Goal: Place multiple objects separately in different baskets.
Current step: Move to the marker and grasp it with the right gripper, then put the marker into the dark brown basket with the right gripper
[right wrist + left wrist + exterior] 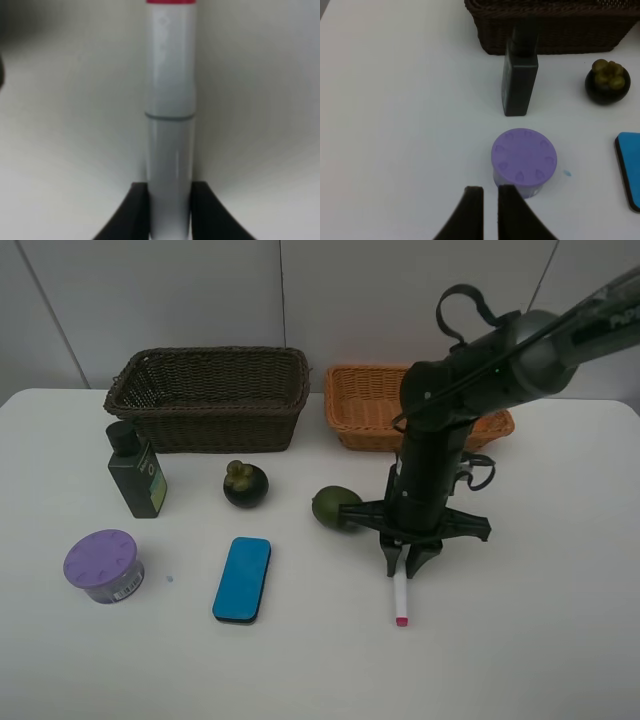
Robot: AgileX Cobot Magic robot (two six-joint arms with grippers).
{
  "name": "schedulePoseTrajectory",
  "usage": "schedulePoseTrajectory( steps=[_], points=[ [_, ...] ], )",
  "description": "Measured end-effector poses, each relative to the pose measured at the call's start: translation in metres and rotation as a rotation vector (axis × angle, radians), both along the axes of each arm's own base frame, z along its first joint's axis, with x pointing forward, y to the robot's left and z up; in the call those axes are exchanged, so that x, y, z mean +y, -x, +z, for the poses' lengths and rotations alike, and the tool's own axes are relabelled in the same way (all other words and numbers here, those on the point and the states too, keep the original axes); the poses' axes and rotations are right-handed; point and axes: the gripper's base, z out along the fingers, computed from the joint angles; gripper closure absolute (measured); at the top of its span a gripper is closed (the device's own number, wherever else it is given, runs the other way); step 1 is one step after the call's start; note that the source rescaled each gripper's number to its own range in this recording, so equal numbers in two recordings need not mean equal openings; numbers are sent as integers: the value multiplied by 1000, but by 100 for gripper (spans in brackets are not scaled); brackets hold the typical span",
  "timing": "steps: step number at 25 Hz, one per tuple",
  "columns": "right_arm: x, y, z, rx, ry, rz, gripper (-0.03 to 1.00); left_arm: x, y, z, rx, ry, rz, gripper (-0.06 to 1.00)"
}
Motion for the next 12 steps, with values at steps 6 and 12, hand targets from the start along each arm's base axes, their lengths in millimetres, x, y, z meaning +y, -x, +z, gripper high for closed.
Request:
schedulePoseTrajectory(
  steps=[6,12],
  points=[
    [9,-19,68,-27,13,41,96,0,0,0,0,0,0,94],
    [24,-58,137,-299,-44,141,96,0,0,0,0,5,3,94]
  ],
)
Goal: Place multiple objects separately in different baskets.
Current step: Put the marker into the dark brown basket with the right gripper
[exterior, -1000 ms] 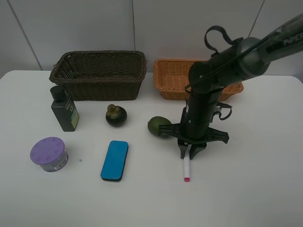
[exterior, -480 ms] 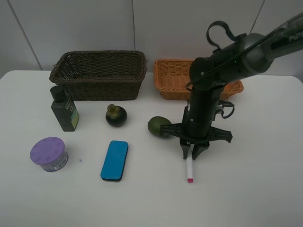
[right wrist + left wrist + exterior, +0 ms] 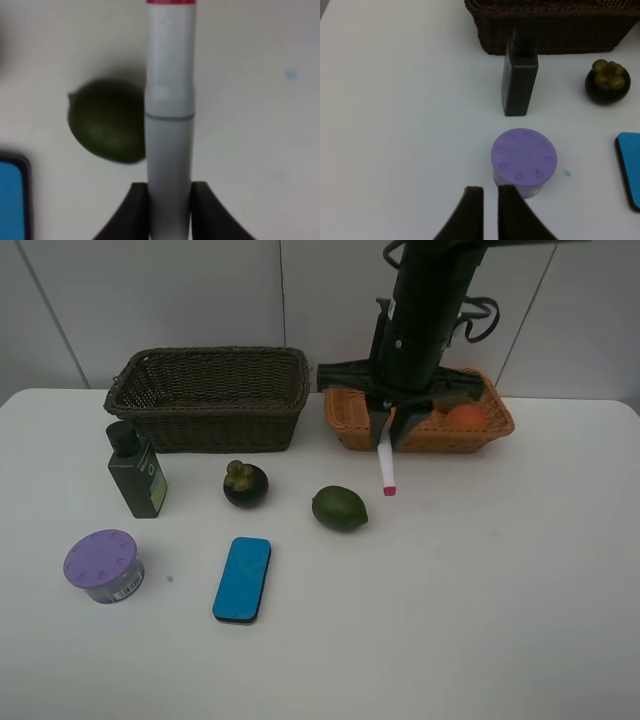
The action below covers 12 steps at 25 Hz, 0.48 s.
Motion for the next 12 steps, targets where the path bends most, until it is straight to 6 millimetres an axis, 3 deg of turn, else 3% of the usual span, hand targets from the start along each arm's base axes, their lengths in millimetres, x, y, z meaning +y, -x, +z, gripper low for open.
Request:
schedulePoseTrajectory(
  steps=[3,6,10,12],
  points=[
    [4,-12,32,-113,-19,67,96,0,0,0,0,-5,-3,94],
    [11,-23,51,-191,-24,190,96,0,0,0,0,-5,-3,94],
    [25,-42,54,-248,-5,392,96,0,0,0,0,-5,-3,94],
    [34,-52,46,-254,-8,470,96,0,0,0,0,-5,-3,94]
  ],
)
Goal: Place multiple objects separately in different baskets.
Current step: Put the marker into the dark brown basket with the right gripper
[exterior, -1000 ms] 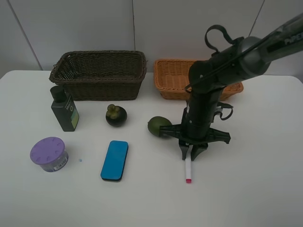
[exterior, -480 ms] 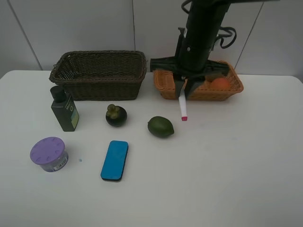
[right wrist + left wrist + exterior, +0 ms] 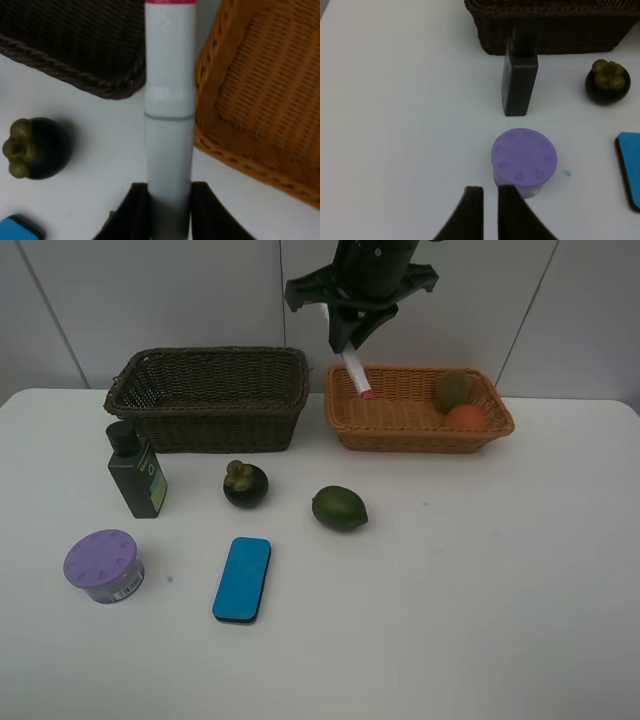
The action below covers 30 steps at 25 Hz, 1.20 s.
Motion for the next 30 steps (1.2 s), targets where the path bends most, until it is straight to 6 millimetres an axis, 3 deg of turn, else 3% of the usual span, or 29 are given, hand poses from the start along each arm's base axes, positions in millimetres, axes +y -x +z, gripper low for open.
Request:
schedulePoseTrajectory(
  steps=[9,15,25,30],
  points=[
    [46,-48,-29,-151,-165,185,96,0,0,0,0,0,0,94],
    [65,-70,-68,-241,-223,257,96,0,0,0,0,0,0,94],
    [77,-83,-123,-219,-278,240,96,0,0,0,0,0,0,94],
    [78,-84,-128,-224,-287,235,96,0,0,0,0,0,0,94]
  ],
)
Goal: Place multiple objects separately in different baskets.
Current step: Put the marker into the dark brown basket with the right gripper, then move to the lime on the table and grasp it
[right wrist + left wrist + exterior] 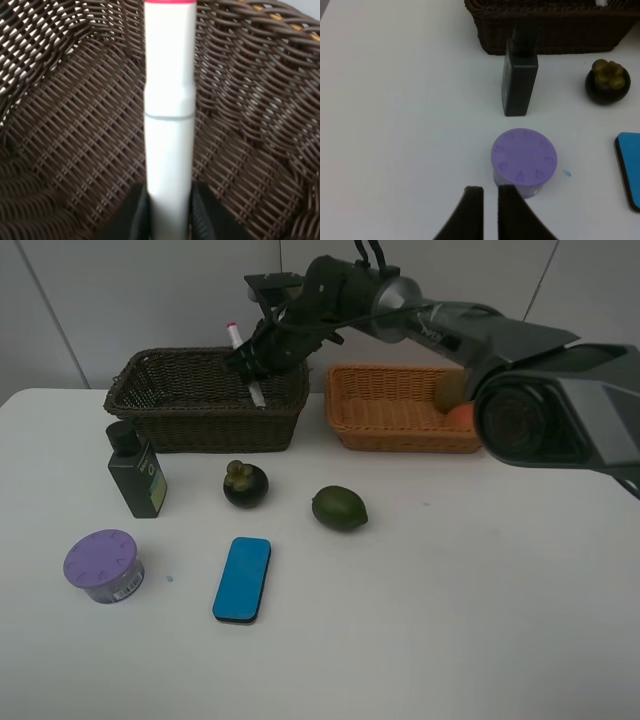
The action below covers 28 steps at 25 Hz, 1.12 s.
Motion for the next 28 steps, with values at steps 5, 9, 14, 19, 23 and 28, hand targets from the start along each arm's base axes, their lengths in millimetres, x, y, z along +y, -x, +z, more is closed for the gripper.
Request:
schedulePoseTrajectory(
  steps=[5,9,14,19,23,28],
  points=[
    [0,1,0,7,1,4,78,0,0,0,0,0,0,94],
    [0,0,1,5,-6,2,14,0,0,0,0,0,0,94],
    [1,0,1,1,-10,1,-2,0,0,0,0,5,3,94],
    [1,0,2,0,-11,1,-3,0,0,0,0,5,3,94],
    [1,0,2,-5,-4,7,-3,0,0,0,0,0,0,94],
    [-6,7,16,24,68,36,-3,0,0,0,0,0,0,94]
  ],
)
